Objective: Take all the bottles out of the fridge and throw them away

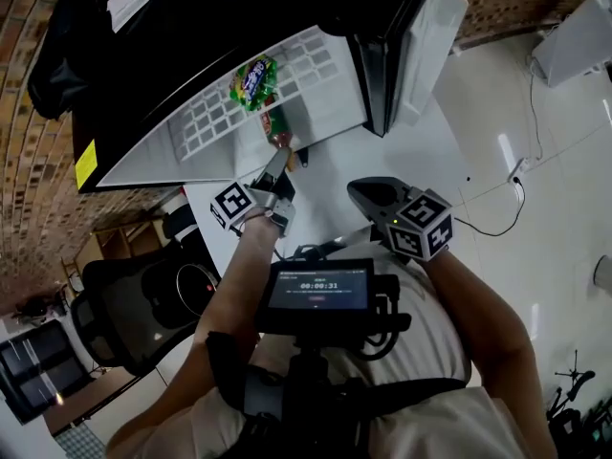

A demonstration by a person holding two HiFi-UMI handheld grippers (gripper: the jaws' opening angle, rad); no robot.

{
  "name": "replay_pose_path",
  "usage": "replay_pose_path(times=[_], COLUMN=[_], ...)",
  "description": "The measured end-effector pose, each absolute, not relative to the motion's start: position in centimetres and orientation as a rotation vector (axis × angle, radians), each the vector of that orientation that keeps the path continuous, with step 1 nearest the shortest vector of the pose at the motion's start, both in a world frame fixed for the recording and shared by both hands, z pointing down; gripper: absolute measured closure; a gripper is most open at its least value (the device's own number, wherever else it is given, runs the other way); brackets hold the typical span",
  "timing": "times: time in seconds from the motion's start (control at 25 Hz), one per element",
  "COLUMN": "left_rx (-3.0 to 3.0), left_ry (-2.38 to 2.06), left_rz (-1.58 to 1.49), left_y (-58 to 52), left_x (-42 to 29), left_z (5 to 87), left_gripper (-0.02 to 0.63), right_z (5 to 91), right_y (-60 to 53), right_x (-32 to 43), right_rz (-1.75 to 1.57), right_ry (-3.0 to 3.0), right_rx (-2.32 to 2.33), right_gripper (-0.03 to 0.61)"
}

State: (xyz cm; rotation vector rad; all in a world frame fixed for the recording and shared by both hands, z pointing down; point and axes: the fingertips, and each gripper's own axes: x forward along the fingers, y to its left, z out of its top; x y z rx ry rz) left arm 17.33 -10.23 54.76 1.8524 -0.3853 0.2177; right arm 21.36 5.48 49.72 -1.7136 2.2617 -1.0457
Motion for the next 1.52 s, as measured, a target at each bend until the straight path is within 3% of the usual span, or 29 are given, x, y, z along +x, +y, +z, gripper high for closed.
replay_pose_path(times=[0.76,1.52], left_rx=[1.84,1.715], left_ry=[-0.401,-0.784], left_rz=[0.134,-0.23], left_y=[-5.2,-5.1], left_x=[0.0,-23.5], left_z=[52.9,53.0], left_gripper=[0.469,0.468], right_z=[49.2,49.3], right_y=[-0.3,-4.6], right_x=[9.5,-10.3], right_rz=[-1.008,-1.0], right_ry=[2.748,3.095], right_rx=[-1.338,-0.818], right_gripper=[0.577,0.577])
